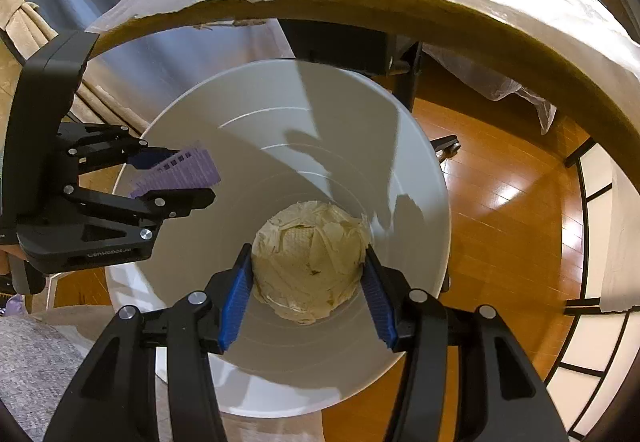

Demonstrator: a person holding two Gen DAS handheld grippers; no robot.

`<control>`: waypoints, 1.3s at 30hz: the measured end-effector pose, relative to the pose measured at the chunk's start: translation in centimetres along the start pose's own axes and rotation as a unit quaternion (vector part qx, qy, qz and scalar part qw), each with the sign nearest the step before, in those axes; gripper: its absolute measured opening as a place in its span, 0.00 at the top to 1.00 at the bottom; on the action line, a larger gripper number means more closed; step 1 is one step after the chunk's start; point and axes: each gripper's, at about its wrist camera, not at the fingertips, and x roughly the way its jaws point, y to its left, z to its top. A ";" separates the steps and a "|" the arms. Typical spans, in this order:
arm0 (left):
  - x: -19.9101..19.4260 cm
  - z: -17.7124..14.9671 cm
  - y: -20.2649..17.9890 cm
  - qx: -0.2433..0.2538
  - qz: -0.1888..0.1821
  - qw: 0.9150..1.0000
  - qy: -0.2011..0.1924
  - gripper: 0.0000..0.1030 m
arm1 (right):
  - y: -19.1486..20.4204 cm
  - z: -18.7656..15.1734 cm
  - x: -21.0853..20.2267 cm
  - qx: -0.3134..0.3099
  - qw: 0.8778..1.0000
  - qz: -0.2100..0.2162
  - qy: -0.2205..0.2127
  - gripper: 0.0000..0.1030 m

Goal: Collect trash
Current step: 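Lower the purple roller and tissue ball into the white bin and release both, then grasp the white leaflet with the left tool while the right tool grasps the white medicine box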

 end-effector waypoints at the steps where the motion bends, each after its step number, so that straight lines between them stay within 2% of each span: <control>1: 0.1 0.1 0.0 -0.001 0.000 1.000 0.001 0.57 | 0.0 0.0 0.1 0.000 1.000 0.000 0.001 0.50; 6: 0.5 0.0 0.2 -0.003 -0.005 1.000 0.005 0.57 | -0.3 0.1 0.6 0.002 1.000 -0.007 0.005 0.50; 7: 0.5 0.0 0.2 -0.003 -0.009 1.000 0.004 0.55 | -0.4 0.1 0.6 0.002 1.000 -0.009 0.005 0.50; 8: 0.6 0.1 0.1 -0.002 -0.011 1.000 0.005 0.49 | -0.4 0.0 0.5 0.004 1.000 -0.011 0.003 0.46; 9: 0.3 0.1 0.1 -0.002 -0.004 1.000 0.005 0.33 | -0.4 0.0 0.3 0.006 1.000 -0.008 0.001 0.40; 10: 0.1 0.1 0.1 -0.001 0.006 1.000 0.000 0.26 | -0.5 -0.1 0.0 0.008 1.000 -0.007 -0.003 0.29; 11: -0.5 0.0 0.0 0.000 0.005 1.000 -0.007 0.26 | -0.5 -0.1 -0.4 0.007 1.000 -0.008 -0.009 0.25; 15: -3.8 -0.5 0.1 -0.001 -0.009 1.000 -0.025 0.26 | 0.3 -0.2 -4.3 -0.016 0.999 -0.019 -0.042 0.25; 16: -5.5 -0.6 0.0 -0.001 -0.016 0.999 -0.040 0.26 | 0.8 -0.1 -6.1 -0.029 0.997 -0.025 -0.064 0.23; 18: -9.8 -0.7 0.2 0.003 -0.041 0.996 -0.083 0.26 | 1.5 0.3 -9.8 -0.047 0.991 -0.040 -0.116 0.11; 20: -14.2 -0.1 0.7 0.005 -0.065 0.989 -0.136 0.16 | 1.7 1.1 -12.6 -0.054 0.984 -0.056 -0.163 0.04; 21: -16.6 0.6 1.2 0.003 -0.064 0.982 -0.175 0.04 | 1.4 2.0 -13.9 -0.051 0.978 -0.067 -0.188 0.04; 22: -17.9 1.0 1.6 0.001 -0.059 0.978 -0.201 0.01 | 1.0 2.8 -14.5 -0.046 0.975 -0.077 -0.201 0.04; 23: -19.6 2.0 2.4 -0.006 -0.043 0.970 -0.240 0.01 | 0.5 3.7 -14.9 -0.040 0.972 -0.088 -0.213 0.04; 25: -21.0 4.1 4.1 -0.021 -0.012 0.960 -0.278 0.01 | -1.0 6.1 -14.9 -0.018 0.968 -0.106 -0.227 0.04; 27: -20.5 7.1 6.6 -0.051 0.031 0.959 -0.278 0.01 | -2.8 8.5 -14.2 0.005 0.966 -0.124 -0.226 0.04; 29: -19.0 10.3 9.0 -0.076 0.051 0.957 -0.275 0.01 | -4.2 10.6 -13.3 0.020 0.966 -0.129 -0.225 0.04; 32: -16.0 14.5 12.0 -0.093 0.045 0.961 -0.256 0.01 | -6.6 13.8 -10.7 0.046 0.969 -0.137 -0.202 0.04; 35: -13.4 18.0 12.9 -0.087 0.047 0.966 -0.239 0.01 | -8.4 16.1 -8.7 0.066 0.972 -0.135 -0.178 0.04; 39: -10.3 21.5 14.0 -0.081 0.045 0.971 -0.219 0.01 | -9.3 18.3 -7.3 0.070 0.974 -0.135 -0.170 0.04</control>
